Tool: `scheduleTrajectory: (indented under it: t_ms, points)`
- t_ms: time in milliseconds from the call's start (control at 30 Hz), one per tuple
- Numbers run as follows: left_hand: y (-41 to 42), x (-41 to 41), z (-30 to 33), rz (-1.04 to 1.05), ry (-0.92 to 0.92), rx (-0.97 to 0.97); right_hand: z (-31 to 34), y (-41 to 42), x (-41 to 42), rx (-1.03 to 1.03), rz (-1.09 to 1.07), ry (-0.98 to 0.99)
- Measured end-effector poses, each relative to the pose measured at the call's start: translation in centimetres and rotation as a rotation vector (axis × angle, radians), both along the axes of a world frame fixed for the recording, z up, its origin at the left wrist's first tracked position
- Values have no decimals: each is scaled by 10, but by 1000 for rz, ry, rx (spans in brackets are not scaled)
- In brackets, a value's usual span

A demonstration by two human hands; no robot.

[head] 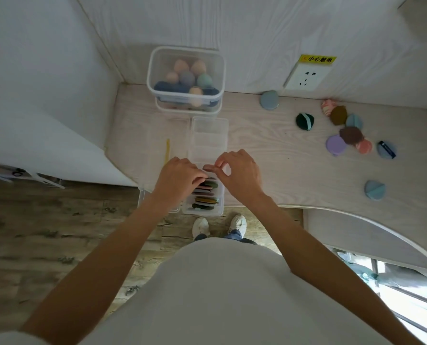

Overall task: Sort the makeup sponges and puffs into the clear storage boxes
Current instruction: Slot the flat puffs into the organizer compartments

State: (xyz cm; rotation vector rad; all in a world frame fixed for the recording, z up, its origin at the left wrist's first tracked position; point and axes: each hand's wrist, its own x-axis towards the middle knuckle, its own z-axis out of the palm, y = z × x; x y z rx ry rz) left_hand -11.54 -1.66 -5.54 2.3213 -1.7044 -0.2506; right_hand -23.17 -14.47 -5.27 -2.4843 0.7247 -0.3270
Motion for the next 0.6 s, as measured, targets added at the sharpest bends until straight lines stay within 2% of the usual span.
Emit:
scheduleTrajectory:
  t_ms: [67, 167, 267, 433, 500, 600]
  points:
    - [1, 0, -1, -15, -23, -10, -7, 1, 6, -104, 40, 23]
    - [1, 0, -2, -14, -43, -11, -14, 0, 15, -141, 109, 128]
    - [1, -2, -6, 44, -16, -16, -20, -8, 12, -42, 110, 196]
    - [4, -9, -15, 24, -4, -36, -20, -23, 0, 119, 193, 133]
    - [4, -10, -17, 30, -6, -33, -15, -38, -10, 175, 118, 40]
    - [3, -12, -18, 46, -21, -10, -13, -83, -28, 108, -108, -4]
